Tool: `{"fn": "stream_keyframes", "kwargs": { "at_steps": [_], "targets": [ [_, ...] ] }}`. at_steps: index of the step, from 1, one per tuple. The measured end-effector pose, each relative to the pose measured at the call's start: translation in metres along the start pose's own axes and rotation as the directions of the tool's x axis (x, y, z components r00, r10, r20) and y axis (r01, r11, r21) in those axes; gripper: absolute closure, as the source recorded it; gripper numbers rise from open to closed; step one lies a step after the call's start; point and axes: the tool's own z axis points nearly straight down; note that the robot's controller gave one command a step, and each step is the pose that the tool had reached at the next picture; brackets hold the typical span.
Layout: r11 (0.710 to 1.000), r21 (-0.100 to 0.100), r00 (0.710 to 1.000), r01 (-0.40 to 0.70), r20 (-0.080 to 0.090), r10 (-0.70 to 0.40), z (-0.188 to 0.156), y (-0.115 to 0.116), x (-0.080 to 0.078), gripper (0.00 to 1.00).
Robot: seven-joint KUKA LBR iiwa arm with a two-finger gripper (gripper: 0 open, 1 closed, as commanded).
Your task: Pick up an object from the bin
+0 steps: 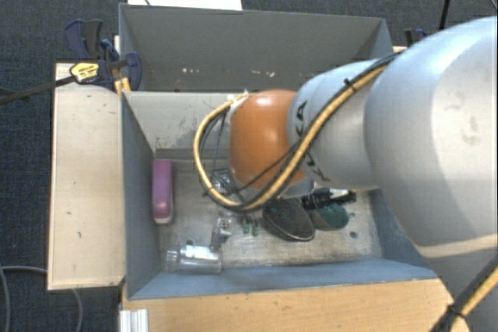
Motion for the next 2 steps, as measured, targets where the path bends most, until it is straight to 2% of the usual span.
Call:
{"fn": "stream_keyframes", "kwargs": {
  "at_steps": [1, 2],
  "targets": [
    [0.972, -0.005, 0.972, 0.235, 0.013, -0.235, 0.017, 0.024, -0.013, 0.00],
    [0.993, -0.002, 0.993, 0.121, 0.012, -0.121, -0.042, -0.055, -0.012, 0.00]
  ]
}}
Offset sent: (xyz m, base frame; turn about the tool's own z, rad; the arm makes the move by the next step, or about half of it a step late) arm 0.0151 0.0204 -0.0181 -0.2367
